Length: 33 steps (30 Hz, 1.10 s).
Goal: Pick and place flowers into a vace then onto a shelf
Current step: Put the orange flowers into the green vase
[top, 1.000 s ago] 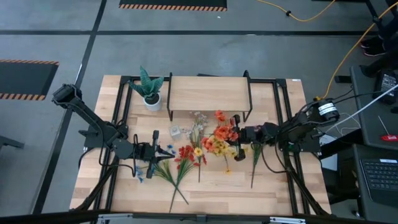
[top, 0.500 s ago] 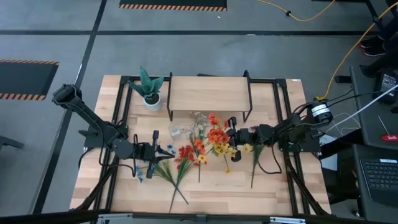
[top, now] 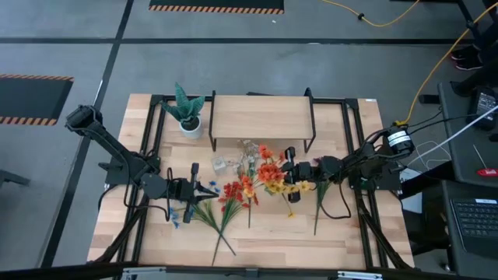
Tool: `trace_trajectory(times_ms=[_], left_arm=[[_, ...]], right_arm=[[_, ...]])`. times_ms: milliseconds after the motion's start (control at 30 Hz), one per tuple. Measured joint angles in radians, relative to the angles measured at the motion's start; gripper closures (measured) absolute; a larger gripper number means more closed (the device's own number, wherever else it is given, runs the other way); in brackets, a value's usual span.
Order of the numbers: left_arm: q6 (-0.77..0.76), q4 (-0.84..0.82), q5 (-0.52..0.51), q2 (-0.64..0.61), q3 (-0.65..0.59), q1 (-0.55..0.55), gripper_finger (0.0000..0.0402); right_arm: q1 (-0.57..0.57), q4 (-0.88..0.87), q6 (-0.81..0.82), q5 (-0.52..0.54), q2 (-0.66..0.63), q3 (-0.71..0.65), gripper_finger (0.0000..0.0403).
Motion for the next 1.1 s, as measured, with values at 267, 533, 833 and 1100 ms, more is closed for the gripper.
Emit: trace_trajectory(times_ms=[267, 533, 833, 1100], left_arm=[[0.0, 0.0, 0.0, 0.0, 0.0, 0.0, 0.0398], [0.0, 0.0, 0.0, 0.0, 0.0, 0.0, 0.0398], [0.0, 0.0, 0.0, 0.0, 0.0, 0.0, 0.0398], [0.0, 0.0, 0.0, 0.0, 0.0, 0.0, 0.0398]], right_arm=[[0.0, -0.009, 0.004, 0.002, -0.003, 0.0, 0.0363], [0.0, -0.115, 0.004, 0.002, -0.066, 0.0, 0.0336], [0.0, -0.381, 0.023, 0.002, -0.218, -0.001, 0.0301], [0.0, -0.559, 0.026, 0.001, -0.332, 0.0, 0.0292]])
